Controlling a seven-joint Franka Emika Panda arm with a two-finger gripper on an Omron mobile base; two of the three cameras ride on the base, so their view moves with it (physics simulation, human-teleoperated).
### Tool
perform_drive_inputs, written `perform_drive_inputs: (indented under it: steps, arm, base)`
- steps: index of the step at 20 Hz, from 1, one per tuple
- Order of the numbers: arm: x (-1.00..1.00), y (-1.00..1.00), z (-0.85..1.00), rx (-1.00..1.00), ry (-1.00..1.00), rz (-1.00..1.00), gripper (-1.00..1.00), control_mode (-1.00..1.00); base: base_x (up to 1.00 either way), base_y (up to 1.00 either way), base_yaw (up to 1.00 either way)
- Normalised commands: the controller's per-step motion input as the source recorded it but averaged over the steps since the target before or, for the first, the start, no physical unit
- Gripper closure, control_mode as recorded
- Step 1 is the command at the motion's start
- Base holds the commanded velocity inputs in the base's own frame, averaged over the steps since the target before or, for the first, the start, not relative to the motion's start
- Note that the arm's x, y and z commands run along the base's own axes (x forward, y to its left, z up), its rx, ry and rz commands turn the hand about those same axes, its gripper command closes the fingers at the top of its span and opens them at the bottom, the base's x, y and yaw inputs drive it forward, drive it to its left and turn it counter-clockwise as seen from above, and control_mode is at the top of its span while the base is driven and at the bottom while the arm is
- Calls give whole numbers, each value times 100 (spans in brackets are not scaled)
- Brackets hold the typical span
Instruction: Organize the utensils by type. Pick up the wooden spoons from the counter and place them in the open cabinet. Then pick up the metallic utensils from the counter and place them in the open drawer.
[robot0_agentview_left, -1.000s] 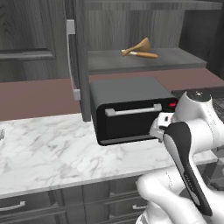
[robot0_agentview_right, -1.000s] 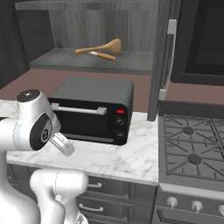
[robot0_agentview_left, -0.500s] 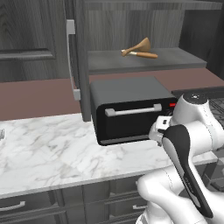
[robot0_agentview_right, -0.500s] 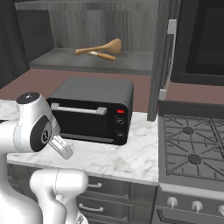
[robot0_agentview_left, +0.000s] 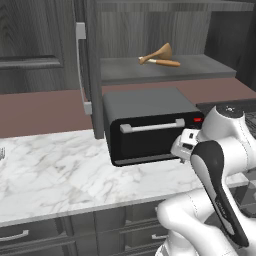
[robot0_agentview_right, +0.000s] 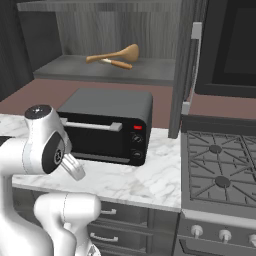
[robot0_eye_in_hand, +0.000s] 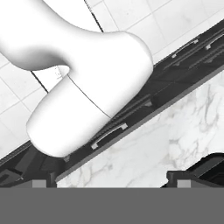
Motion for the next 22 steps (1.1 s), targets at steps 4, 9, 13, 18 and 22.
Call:
perform_drive_inputs:
  steps: [4,9,13,18,22]
  arm:
    - [-2,-18,-9,12,-14,0,-100,-100]
    - [0,-2,-6,5,-9,0,-100,-100]
    - [-1,0,-3,1,-5,0,-100,100]
    - [0,0,0,0,0,0,-100,100]
    - [0,0,0,0,0,0,-100,100]
  base:
    - [0,0,0]
    - [0,0,0]
    - [-6,0,0]
    - [-36,0,0]
    - [-56,0,-1]
